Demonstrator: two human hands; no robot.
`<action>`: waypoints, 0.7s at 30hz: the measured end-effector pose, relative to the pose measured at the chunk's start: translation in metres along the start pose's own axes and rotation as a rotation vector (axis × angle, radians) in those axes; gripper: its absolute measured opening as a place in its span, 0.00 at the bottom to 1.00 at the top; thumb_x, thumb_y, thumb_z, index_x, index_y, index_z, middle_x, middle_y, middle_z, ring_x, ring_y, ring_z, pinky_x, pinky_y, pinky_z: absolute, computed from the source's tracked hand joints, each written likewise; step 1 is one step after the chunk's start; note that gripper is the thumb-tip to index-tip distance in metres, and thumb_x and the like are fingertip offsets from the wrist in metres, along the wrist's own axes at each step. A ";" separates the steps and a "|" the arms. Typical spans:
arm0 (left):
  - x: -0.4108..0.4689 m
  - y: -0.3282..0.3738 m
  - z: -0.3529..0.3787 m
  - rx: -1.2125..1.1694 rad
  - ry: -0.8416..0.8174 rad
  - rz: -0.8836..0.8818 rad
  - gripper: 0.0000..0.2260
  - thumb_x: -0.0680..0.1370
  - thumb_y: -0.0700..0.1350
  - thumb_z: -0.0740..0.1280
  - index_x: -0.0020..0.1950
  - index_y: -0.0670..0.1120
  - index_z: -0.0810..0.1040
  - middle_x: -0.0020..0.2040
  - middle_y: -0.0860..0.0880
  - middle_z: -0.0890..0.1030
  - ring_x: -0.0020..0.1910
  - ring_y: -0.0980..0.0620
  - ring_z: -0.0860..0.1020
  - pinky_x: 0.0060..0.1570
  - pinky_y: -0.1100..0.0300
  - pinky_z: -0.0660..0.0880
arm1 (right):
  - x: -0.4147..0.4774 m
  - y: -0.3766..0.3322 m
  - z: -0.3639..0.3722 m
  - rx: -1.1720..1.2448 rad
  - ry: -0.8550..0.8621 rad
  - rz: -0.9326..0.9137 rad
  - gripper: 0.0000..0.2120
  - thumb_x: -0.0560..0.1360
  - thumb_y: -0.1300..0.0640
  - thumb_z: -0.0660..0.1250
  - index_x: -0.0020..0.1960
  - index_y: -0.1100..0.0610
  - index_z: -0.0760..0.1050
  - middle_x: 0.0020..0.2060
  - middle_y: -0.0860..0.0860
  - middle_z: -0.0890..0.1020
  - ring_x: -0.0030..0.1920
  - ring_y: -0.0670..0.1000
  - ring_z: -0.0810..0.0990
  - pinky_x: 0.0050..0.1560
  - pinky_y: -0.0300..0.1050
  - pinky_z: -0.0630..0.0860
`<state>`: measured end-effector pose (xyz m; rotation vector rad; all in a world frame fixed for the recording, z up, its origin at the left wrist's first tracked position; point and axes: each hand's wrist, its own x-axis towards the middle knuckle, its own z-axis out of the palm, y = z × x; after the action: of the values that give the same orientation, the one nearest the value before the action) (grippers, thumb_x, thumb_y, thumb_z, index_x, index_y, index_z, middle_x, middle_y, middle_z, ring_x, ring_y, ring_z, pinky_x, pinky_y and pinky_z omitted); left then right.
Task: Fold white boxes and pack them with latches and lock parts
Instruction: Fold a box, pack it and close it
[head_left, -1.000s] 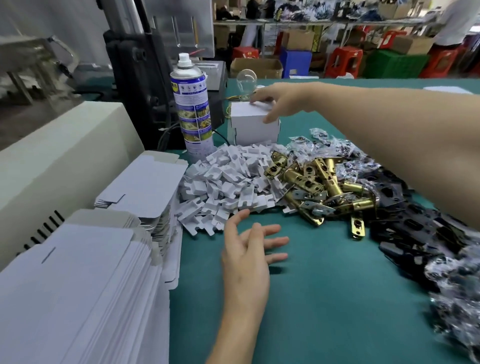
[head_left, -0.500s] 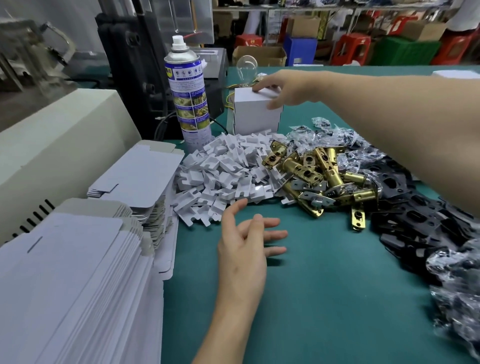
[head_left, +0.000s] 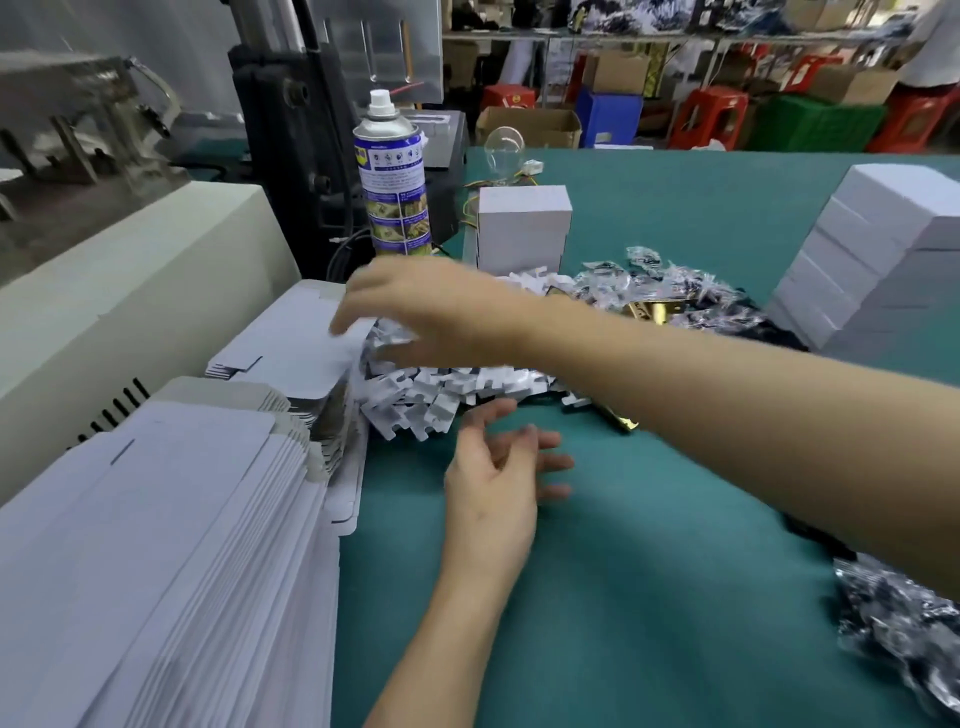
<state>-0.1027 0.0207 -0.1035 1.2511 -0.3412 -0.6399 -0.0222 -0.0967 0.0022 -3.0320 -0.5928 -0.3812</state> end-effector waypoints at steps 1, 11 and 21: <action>0.000 0.000 0.000 -0.005 -0.005 0.006 0.08 0.87 0.37 0.61 0.60 0.50 0.73 0.45 0.45 0.86 0.41 0.49 0.87 0.34 0.58 0.82 | 0.007 -0.011 0.008 -0.008 -0.067 -0.004 0.21 0.78 0.58 0.70 0.71 0.54 0.75 0.67 0.51 0.78 0.67 0.53 0.75 0.63 0.51 0.73; -0.002 0.006 -0.005 0.093 -0.039 0.072 0.15 0.86 0.34 0.58 0.69 0.49 0.72 0.46 0.37 0.79 0.39 0.54 0.86 0.40 0.58 0.84 | 0.016 -0.041 0.020 -0.249 -0.049 0.151 0.26 0.78 0.67 0.59 0.72 0.49 0.71 0.59 0.48 0.83 0.57 0.56 0.81 0.51 0.53 0.79; 0.001 0.007 -0.006 0.205 0.037 0.005 0.13 0.82 0.33 0.58 0.63 0.42 0.77 0.55 0.32 0.82 0.38 0.52 0.84 0.40 0.58 0.84 | -0.002 -0.054 0.030 -0.221 0.153 0.215 0.14 0.77 0.64 0.61 0.58 0.52 0.78 0.49 0.49 0.81 0.50 0.54 0.78 0.39 0.52 0.75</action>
<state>-0.0969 0.0255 -0.0991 1.4555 -0.3869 -0.5873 -0.0375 -0.0456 -0.0281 -3.1877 -0.2256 -0.7028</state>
